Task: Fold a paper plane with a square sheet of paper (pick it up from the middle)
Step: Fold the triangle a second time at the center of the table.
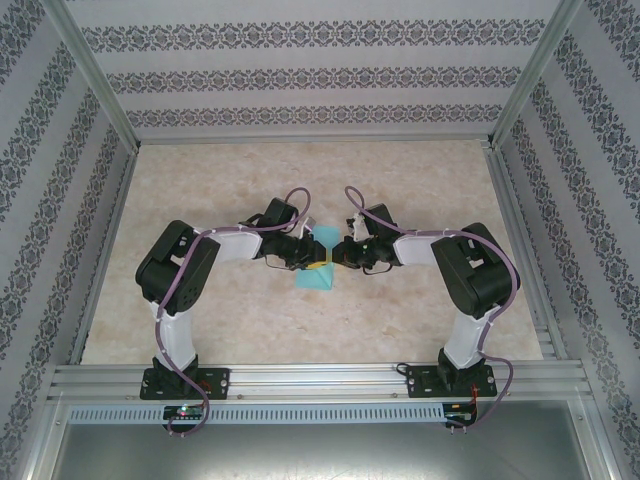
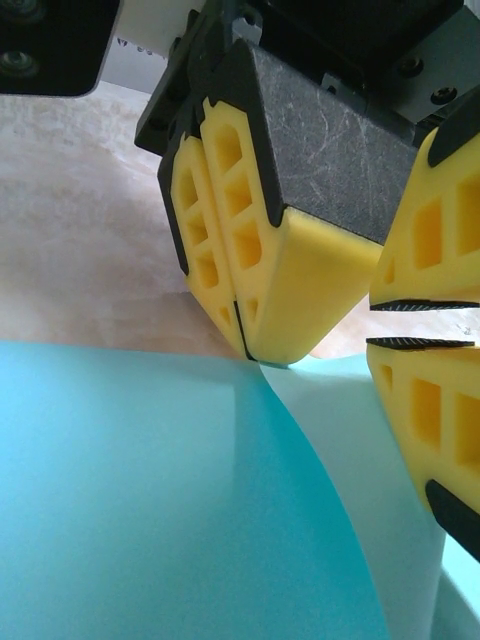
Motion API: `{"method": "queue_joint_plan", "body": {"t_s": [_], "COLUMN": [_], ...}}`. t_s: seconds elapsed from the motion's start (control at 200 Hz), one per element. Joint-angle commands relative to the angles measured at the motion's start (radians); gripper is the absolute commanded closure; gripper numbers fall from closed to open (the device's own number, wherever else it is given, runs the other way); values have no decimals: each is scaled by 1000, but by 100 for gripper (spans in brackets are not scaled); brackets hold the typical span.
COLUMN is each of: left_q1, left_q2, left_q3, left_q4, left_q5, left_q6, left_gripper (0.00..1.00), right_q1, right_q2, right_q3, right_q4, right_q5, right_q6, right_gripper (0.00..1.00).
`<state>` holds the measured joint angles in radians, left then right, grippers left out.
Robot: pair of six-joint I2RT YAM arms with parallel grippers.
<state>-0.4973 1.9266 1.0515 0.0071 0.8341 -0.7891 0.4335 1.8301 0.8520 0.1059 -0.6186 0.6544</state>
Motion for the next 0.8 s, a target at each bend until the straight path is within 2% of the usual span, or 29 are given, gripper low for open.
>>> {"method": "queue_joint_plan", "body": {"t_s": [0.0, 0.794], "left_q1": [-9, -9], "left_q2": [20, 26], "left_q3": [18, 18], "left_q4": [-23, -46], "left_q5": [-1, -11], "left_q6": [22, 33], "left_gripper": [81, 81], "right_q1": [-8, -8], "right_q2": [18, 14], "right_q3": [21, 26], "right_q4": [-13, -17], "right_q5": [9, 33], "right_q6": [-18, -15], "right_gripper": [91, 91]}}
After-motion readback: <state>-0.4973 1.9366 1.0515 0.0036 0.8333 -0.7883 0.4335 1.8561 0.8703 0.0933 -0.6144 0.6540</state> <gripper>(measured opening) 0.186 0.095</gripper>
